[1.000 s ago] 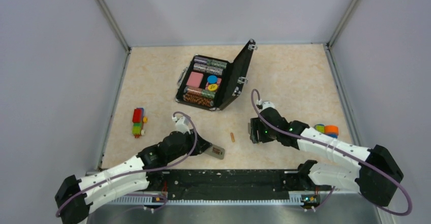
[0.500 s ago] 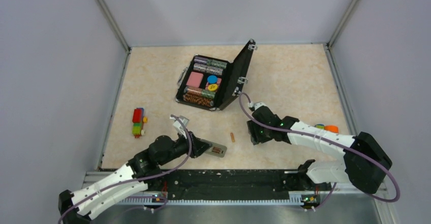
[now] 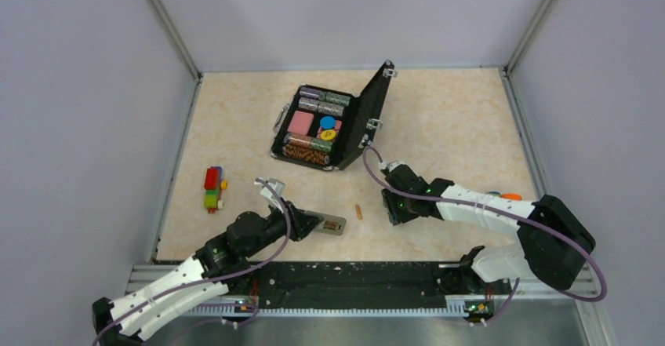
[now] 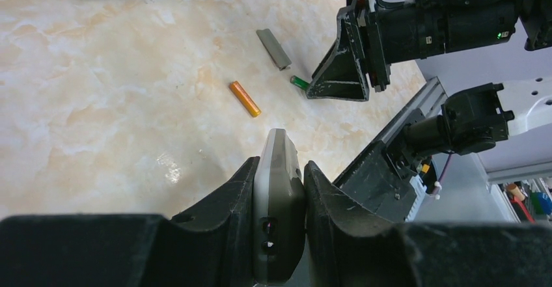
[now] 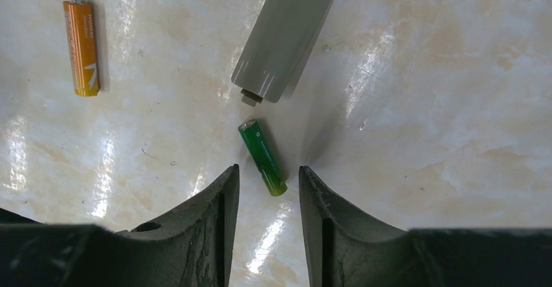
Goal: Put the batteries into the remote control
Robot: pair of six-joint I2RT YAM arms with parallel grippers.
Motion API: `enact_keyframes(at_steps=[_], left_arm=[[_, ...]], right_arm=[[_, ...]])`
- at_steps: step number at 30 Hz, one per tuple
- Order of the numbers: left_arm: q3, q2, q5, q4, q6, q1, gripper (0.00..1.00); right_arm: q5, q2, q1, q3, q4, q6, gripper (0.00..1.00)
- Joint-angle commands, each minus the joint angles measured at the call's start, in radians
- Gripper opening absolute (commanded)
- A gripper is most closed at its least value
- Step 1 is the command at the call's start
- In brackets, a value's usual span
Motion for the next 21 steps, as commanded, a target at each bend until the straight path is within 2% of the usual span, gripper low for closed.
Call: enact_keyframes(at_steps=[1,7,14,17,21], left_arm=[[-0.01,0.008,-0.051,0.034,-0.019,-0.003,0.0],[-0.012,0.025,-0.066,0.04,-0.039,-0.003,0.0],[-0.009,0.044,-0.069,0.043,-0.045,-0.002,0.0],[-0.009,0.047,-0.078,0.042,-0.048,-0.002,0.0],[-0.011,0.047,-0.086,0.049,-0.055,-0.002,0.0]], right_arm=[[-0.005,0.021,-0.011,0.037,0.026,-0.011,0.38],[-0.003,0.064,-0.009,0.047,0.033,-0.012,0.31],[0.001,0.077,-0.011,0.065,0.042,-0.027,0.3],[0.005,0.093,-0.01,0.075,0.031,-0.011,0.18],[0.022,0.071,-0.01,0.07,0.01,0.084,0.08]])
